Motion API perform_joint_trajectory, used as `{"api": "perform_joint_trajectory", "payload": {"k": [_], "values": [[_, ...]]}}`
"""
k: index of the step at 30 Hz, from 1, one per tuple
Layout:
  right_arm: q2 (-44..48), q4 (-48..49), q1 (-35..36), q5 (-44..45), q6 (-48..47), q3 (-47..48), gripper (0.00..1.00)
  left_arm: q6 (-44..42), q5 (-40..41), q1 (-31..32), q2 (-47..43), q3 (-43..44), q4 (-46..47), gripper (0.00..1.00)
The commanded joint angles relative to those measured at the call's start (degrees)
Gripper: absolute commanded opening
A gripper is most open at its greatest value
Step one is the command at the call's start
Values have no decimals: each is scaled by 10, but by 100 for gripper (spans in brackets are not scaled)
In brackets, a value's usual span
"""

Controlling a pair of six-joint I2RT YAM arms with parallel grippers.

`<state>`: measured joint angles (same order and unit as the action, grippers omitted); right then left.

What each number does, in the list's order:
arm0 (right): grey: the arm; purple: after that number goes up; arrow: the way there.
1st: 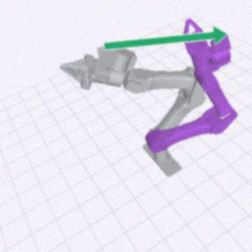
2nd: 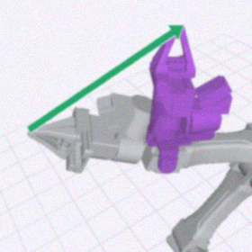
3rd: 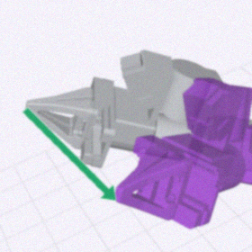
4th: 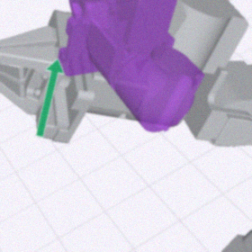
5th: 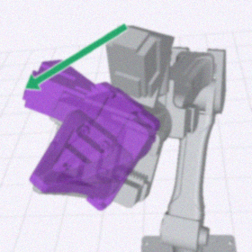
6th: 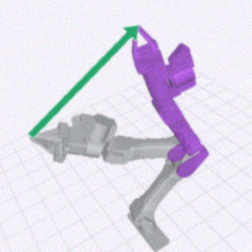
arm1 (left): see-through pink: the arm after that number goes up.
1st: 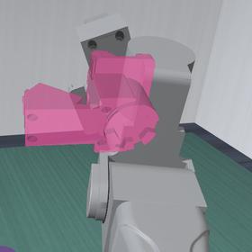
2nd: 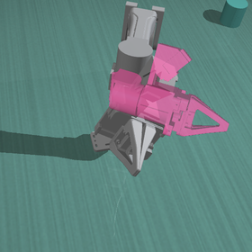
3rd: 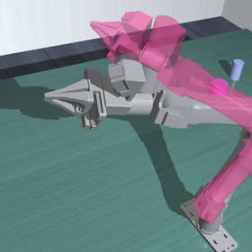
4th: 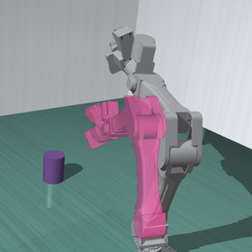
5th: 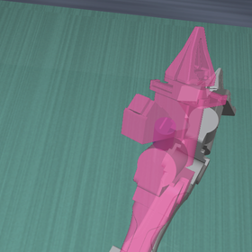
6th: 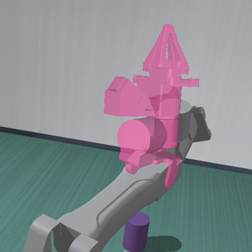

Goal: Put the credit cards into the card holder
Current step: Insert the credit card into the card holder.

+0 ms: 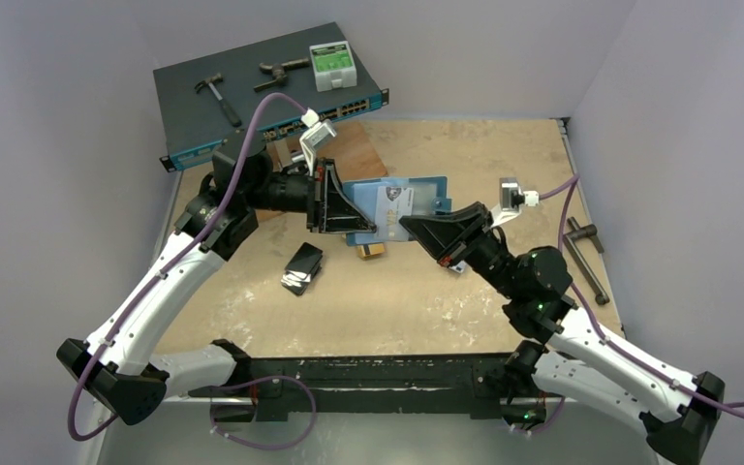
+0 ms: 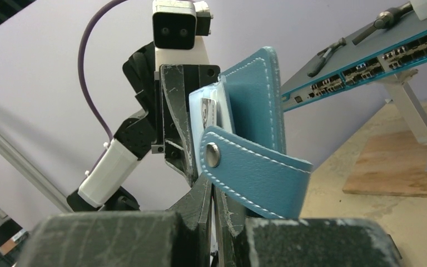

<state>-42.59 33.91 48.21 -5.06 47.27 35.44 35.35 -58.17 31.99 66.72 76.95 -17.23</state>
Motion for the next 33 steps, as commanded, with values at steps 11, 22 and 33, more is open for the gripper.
{"api": "perform_joint_trajectory", "payload": {"k": [11,22,33], "values": [[-58,-71,1,-32,-42,45,0,21,-49,9,-29,4,63,24],[-84,-69,26,-32,-42,57,0,29,-45,9,-30,-4,71,23],[16,-247,26,44,-93,88,39,-11,-33,4,-30,2,23,0]]}}
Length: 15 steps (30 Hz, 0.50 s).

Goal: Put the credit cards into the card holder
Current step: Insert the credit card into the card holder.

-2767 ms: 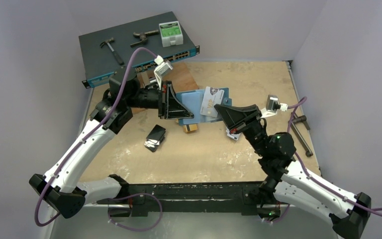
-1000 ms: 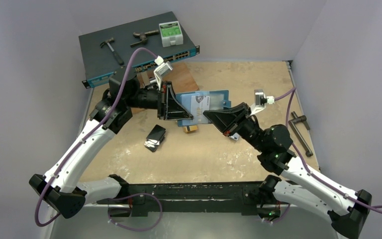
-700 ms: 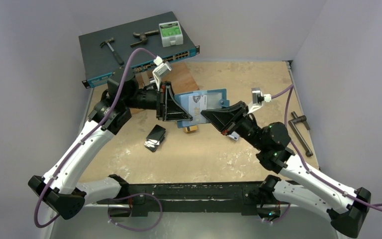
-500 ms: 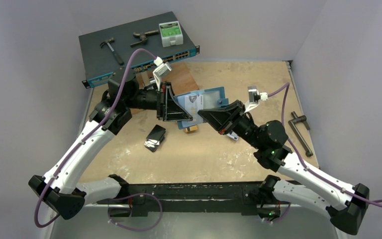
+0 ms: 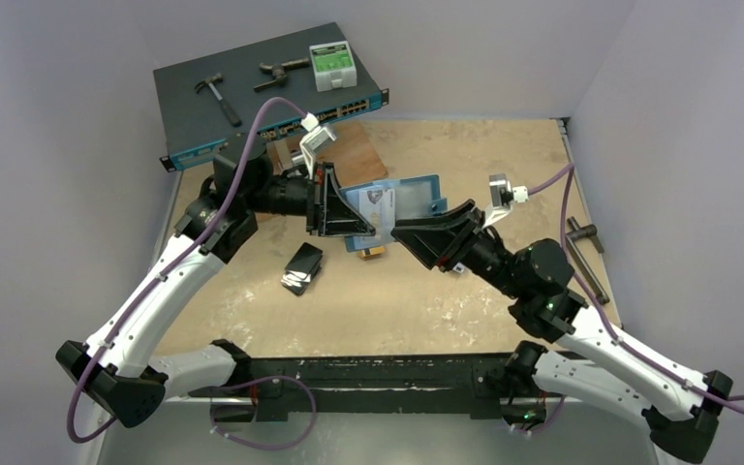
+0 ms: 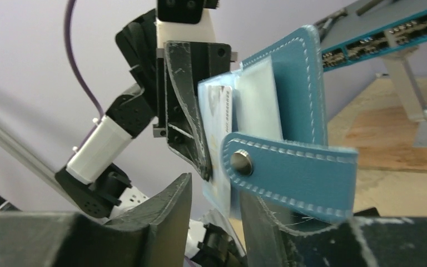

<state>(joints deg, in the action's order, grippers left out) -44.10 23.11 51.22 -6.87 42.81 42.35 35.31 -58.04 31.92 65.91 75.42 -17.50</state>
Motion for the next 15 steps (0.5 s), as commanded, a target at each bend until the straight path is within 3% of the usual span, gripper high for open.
{"api": "perform_joint_trajectory", "payload": {"k": [1,4,7,10,15], "values": [[41,-151,-4,67,-50,24,40,-11,-33,4,-22,18,24,0],[47,-183,-5,106,-69,50,34,-10,-30,4,-21,19,22,0],[24,-191,-4,98,-72,81,11,-15,-26,4,-19,23,14,1],[-4,-196,-4,99,-69,112,1,-22,-19,4,-19,24,4,4],[-40,-209,-3,109,-81,153,0,-69,13,4,-21,29,-53,5]]}}
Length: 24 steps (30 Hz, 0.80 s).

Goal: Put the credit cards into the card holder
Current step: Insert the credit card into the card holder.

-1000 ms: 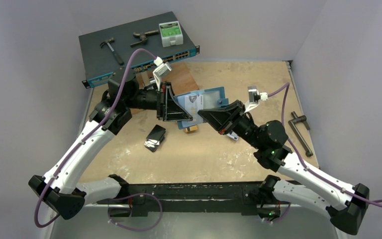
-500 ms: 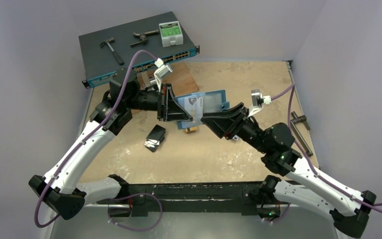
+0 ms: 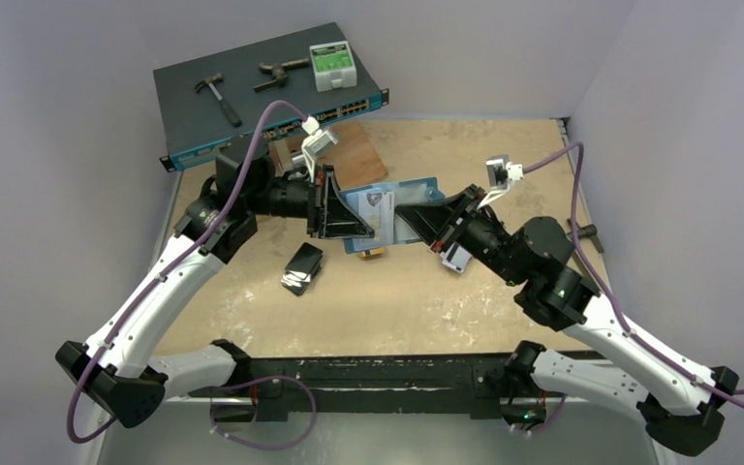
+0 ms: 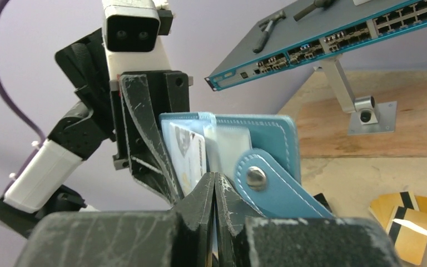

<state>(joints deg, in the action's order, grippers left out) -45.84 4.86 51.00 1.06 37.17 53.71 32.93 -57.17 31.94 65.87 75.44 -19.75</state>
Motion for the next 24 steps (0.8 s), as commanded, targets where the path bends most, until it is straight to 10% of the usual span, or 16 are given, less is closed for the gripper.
{"api": "perform_joint_trajectory", "payload": {"k": [1,13,14,16,24], "values": [[-30,-30,-1,32,-26,45,0,-53,13,4,-21,29,-43,5],[-87,-77,28,65,-35,78,0,-65,22,4,-19,34,-60,8],[-93,-75,-70,64,-34,78,0,-64,22,4,-19,35,-60,9],[-101,-64,42,64,-30,75,0,-64,23,4,-19,36,-60,11],[-106,-18,75,58,-8,51,0,-60,29,4,-18,37,-61,17]]}}
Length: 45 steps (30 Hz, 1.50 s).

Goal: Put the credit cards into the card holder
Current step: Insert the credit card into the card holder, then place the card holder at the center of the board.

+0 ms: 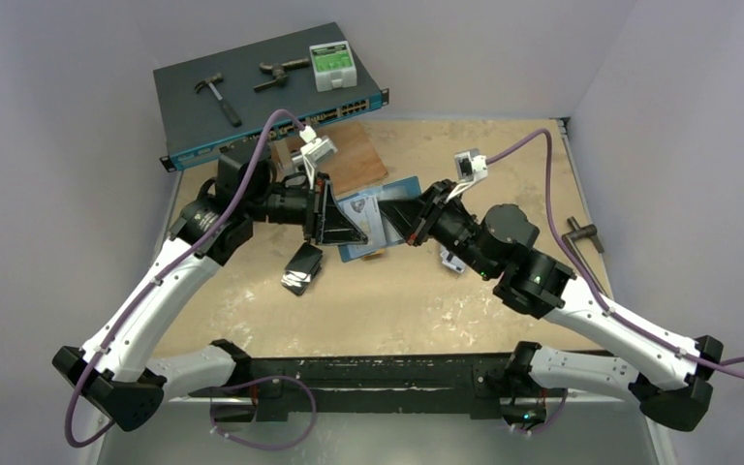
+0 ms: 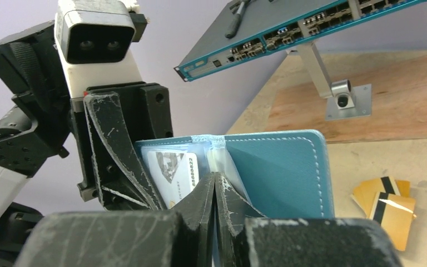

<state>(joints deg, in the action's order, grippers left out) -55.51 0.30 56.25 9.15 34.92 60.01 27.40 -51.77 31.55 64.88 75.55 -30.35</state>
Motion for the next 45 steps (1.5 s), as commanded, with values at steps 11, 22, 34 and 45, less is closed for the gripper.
{"api": "perform_joint_trajectory", "payload": {"k": [11,22,34,45], "values": [[-48,-30,57,43,-23,18,0,-14,24,7,-5,47,13,20],[21,-93,60,80,-37,13,29,-67,54,0,2,64,-52,15],[30,-229,60,180,-79,13,53,-143,76,-6,47,60,-156,10],[8,-265,59,221,-114,40,55,-170,76,-6,55,54,-190,10]]}}
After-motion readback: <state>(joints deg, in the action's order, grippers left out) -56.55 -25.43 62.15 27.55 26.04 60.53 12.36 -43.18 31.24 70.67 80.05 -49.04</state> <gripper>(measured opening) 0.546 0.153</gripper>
